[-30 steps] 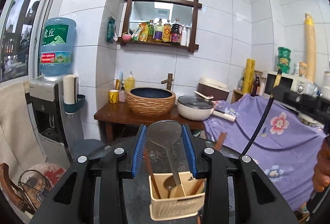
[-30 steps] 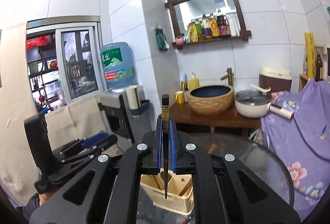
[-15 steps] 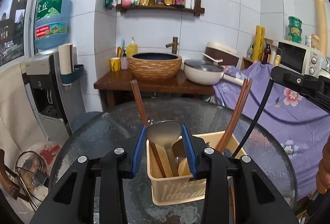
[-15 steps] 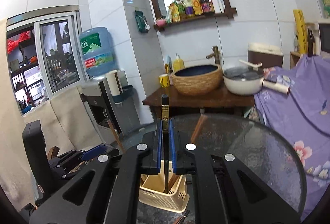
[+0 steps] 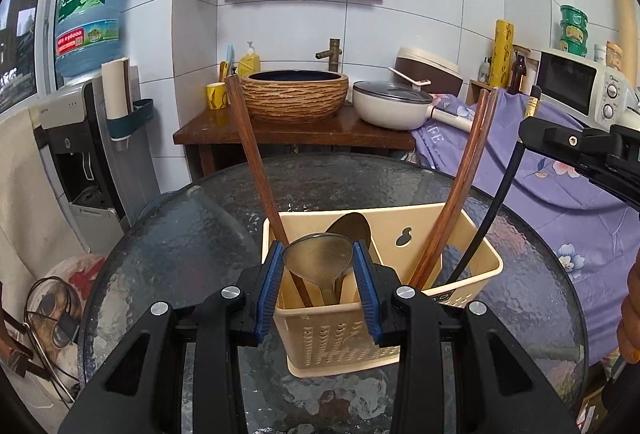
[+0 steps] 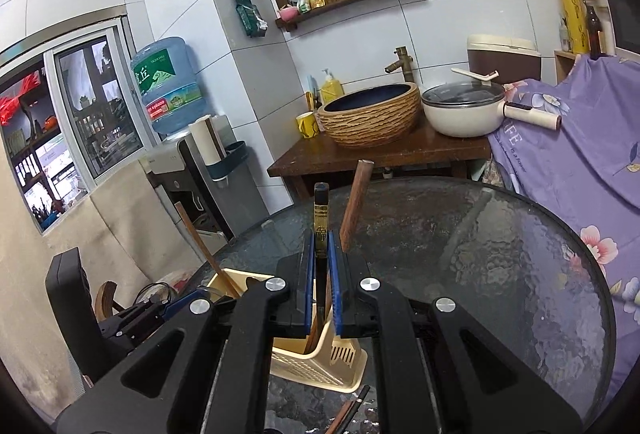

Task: Organize utensils
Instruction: 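Lower the spoon and chopstick into the holder and open both tools, then move the left tool toward the last spoon while the right tool grips a wooden chopstick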

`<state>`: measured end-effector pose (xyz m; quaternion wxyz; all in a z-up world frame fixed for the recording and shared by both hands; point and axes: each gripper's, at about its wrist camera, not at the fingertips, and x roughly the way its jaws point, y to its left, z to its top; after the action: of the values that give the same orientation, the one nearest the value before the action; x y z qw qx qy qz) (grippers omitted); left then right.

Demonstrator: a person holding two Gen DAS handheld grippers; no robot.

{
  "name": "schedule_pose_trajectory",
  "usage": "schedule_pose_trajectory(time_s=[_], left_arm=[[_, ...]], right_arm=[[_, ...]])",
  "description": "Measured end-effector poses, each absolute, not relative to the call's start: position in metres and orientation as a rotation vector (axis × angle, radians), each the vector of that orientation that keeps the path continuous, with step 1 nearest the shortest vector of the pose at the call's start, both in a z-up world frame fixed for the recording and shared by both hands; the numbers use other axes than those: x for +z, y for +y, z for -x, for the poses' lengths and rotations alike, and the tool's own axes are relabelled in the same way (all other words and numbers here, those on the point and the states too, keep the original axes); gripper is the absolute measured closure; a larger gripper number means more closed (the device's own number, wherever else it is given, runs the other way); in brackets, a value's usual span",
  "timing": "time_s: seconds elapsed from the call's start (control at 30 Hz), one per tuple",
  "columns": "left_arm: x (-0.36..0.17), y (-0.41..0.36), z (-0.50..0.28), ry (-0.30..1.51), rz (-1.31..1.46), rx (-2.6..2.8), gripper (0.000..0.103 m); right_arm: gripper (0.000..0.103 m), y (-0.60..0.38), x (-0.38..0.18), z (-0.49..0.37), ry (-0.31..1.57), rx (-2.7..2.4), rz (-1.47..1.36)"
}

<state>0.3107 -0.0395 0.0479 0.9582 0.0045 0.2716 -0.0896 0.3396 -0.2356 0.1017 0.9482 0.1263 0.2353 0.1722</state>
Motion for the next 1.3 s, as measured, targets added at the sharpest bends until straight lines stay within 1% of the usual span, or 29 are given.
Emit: schedule_pose_trajectory(time_s=[0.1, 0.17, 0.2, 0.23, 0.27, 0.3, 0.33, 0.37, 0.4, 0.43, 0.47, 0.53, 0.6, 0.73, 0.83, 0.93, 1.03, 1.13, 1.3], left_arm=[[0.047, -0.041, -0.310, 0.548, -0.012, -0.185, 0.068], [0.048, -0.041, -0.309, 0.546, -0.017, -0.186, 0.065], [0.048, -0.042, -0.308, 0.543, -0.018, -0.188, 0.059], [0.049, -0.042, -0.306, 0.536, -0.016, -0.203, 0.050], [0.051, -0.044, -0.303, 0.529, -0.012, -0.217, 0.045], [0.052, -0.044, -0.300, 0.521, -0.011, -0.227, 0.032], [0.055, -0.046, -0.296, 0.506, -0.018, -0.222, 0.019], [0.058, -0.046, -0.291, 0.486, -0.023, -0.213, 0.017], [0.060, -0.046, -0.288, 0.471, -0.026, -0.209, 0.017], [0.061, -0.045, -0.282, 0.463, -0.027, -0.212, 0.016], [0.062, -0.044, -0.279, 0.464, -0.024, -0.217, 0.015], [0.061, -0.041, -0.271, 0.462, -0.015, -0.213, 0.010], [0.057, -0.036, -0.263, 0.462, -0.004, -0.195, 0.008], [0.038, -0.025, -0.248, 0.504, 0.008, -0.125, 0.007], [0.016, -0.022, -0.240, 0.562, -0.004, -0.094, 0.007], [-0.006, -0.019, -0.233, 0.619, -0.014, -0.073, 0.007], [-0.024, -0.016, -0.225, 0.669, 0.003, -0.068, 0.007], [-0.036, -0.015, -0.219, 0.694, -0.008, -0.057, 0.007], [-0.052, -0.019, -0.210, 0.733, -0.018, -0.065, 0.007]], right_arm=[[0.095, -0.235, 0.102, -0.339, 0.478, 0.346, -0.246], [0.095, -0.236, 0.101, -0.338, 0.472, 0.345, -0.238], [0.095, -0.237, 0.100, -0.338, 0.466, 0.345, -0.237], [0.095, -0.237, 0.099, -0.337, 0.464, 0.339, -0.233], [0.094, -0.237, 0.099, -0.336, 0.462, 0.335, -0.229], [0.093, -0.238, 0.098, -0.335, 0.458, 0.333, -0.222], [0.085, -0.238, 0.098, -0.333, 0.456, 0.332, -0.217], [0.077, -0.239, 0.098, -0.330, 0.448, 0.330, -0.212], [0.056, -0.241, 0.097, -0.327, 0.434, 0.323, -0.214], [0.048, -0.243, 0.097, -0.323, 0.421, 0.316, -0.217], [0.048, -0.245, 0.097, -0.319, 0.414, 0.310, -0.211], [0.048, -0.247, 0.095, -0.313, 0.414, 0.295, -0.197], [0.048, -0.249, 0.088, -0.303, 0.427, 0.260, -0.171], [0.048, -0.249, 0.064, -0.291, 0.500, 0.193, -0.094], [0.048, -0.247, 0.034, -0.285, 0.590, 0.152, -0.046], [0.048, -0.243, -0.003, -0.283, 0.722, 0.134, -0.020], [0.048, -0.232, -0.031, -0.280, 0.803, 0.120, 0.036], [0.048, -0.224, -0.049, -0.279, 0.857, 0.126, 0.032], [0.048, -0.218, -0.066, -0.280, 0.894, 0.102, 0.041]])
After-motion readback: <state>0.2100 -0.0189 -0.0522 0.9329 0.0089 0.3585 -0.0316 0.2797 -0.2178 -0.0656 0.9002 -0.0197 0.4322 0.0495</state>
